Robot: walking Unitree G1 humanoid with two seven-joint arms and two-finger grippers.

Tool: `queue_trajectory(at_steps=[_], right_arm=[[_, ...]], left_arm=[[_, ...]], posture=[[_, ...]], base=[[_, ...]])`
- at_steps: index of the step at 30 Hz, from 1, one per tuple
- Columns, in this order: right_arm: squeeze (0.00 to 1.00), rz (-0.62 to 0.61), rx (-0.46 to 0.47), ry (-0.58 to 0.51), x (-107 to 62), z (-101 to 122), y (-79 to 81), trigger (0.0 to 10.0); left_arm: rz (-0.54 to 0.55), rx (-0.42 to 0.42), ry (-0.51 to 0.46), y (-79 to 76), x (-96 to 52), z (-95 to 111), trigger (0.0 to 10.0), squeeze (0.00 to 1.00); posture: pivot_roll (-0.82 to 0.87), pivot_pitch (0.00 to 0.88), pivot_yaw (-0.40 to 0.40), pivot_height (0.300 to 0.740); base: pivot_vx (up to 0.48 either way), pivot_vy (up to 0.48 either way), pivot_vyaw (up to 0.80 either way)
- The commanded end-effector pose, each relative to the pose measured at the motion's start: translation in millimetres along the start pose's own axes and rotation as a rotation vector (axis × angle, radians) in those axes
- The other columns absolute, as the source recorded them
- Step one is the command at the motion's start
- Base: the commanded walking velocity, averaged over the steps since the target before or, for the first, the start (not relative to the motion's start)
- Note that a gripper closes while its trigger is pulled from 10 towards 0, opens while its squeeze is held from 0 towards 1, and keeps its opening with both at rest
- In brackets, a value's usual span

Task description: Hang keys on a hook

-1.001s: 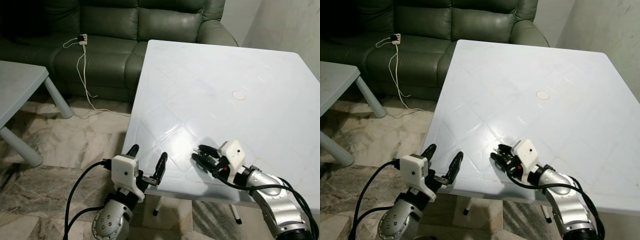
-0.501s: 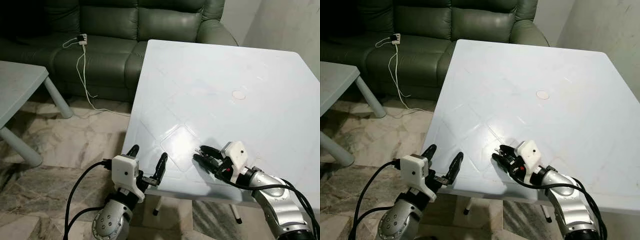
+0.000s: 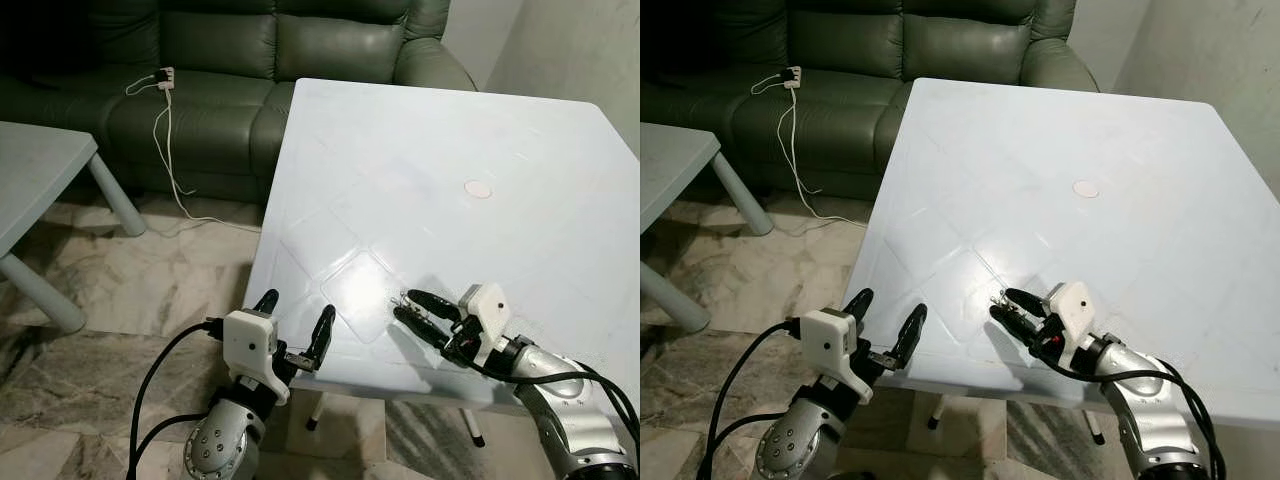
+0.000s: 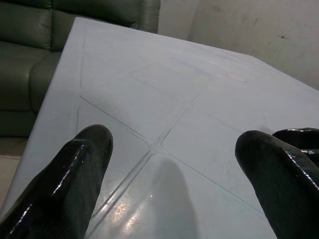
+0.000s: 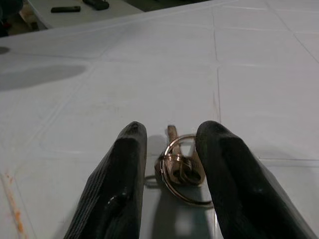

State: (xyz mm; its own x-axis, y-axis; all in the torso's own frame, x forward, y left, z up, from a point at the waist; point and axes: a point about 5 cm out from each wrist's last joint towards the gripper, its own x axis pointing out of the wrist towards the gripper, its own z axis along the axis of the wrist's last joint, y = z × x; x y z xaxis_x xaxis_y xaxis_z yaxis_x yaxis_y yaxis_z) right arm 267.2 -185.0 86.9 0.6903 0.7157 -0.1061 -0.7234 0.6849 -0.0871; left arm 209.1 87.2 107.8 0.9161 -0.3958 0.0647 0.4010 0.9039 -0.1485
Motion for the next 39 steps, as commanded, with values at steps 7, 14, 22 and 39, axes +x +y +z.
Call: queue_trajectory(at_steps=[7, 14, 22, 39], right_arm=[[0.0, 0.01, -0.019, 0.048, -4.3, -8.0, 1.0, 10.0], [0.0, 0.012, -0.028, 0.051, -3.4, -10.1, 2.5, 9.3], [0.0, 0.01, -0.021, 0.046, -3.5, -10.6, 2.5, 0.0], [0.0, -0.023, 0.006, -0.008, -2.1, -5.4, -0.4, 0.0]], left_arm=[[-0.023, 0.002, -0.014, -3.5, 1.4, 4.5, 10.0, 0.0], [-0.019, -0.002, -0.013, -2.5, 1.1, 4.6, 10.0, 0.0], [-0.013, -0.006, -0.014, -2.2, 0.9, 5.1, 10.0, 0.0], [-0.012, -0.01, -0.015, -2.5, 0.7, 5.5, 10.0, 0.0]], posture=[[0.0, 0.112, -0.073, 0.74], [0.01, 0.112, -0.073, 0.74], [0.01, 0.121, -0.075, 0.74], [0.01, 0.128, -0.074, 0.74]], base=[[0.0, 0.0, 0.0], [0.0, 0.0, 0.0], [0.0, 0.0, 0.0], [0.0, 0.0, 0.0]])
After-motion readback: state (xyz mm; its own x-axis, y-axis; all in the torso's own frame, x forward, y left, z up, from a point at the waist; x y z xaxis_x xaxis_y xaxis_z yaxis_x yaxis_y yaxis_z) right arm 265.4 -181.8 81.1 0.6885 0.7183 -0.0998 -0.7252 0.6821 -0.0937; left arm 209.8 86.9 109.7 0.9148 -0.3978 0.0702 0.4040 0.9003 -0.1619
